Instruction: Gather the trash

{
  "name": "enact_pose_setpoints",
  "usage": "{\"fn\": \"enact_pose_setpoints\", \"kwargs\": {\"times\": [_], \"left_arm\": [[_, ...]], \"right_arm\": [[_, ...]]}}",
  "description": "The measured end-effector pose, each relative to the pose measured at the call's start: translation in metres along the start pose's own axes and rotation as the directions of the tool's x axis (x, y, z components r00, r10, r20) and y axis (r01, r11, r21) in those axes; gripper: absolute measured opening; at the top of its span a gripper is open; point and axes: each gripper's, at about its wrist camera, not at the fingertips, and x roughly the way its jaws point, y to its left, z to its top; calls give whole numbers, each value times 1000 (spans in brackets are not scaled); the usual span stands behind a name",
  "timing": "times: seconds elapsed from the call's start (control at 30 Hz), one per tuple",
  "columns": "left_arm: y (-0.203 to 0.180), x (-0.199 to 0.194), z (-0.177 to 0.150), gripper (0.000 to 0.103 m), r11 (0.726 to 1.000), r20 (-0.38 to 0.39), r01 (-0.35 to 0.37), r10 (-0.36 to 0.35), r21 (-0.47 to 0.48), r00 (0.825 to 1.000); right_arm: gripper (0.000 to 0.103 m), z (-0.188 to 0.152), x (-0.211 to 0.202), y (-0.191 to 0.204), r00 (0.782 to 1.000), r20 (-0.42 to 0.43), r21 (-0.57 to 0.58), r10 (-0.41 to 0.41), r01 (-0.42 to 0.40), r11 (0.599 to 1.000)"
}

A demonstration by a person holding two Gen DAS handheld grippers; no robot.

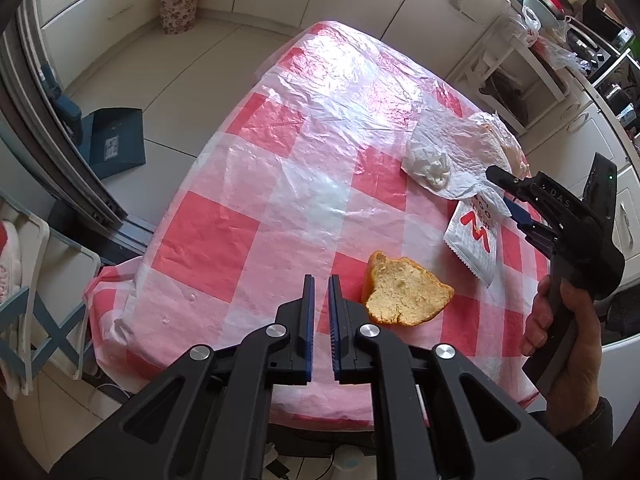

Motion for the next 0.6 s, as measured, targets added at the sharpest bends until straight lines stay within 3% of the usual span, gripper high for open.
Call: {"fn": "enact_pose_setpoints", "kwargs": {"times": [0.07,0.17,0.43,0.6], "left_arm": [[1,0,2,6,1000,0,5,-5,-1,1000],[1,0,5,6,1000,-1,9,-9,-6,1000],[-4,8,9,6,1000,-27,27,-27,6,999],[-11,12,8,22,999,-33,27,-26,19,999]], "right_arm": [[35,0,-2,2,1000,11,-14,6,-6,1000],[20,1,-6,3,999,21,-25,38,-38,999],[14,5,-17,9,993,35,-47,115,-114,992],[11,7,-25,17,987,42,-72,153,-150,986]]}}
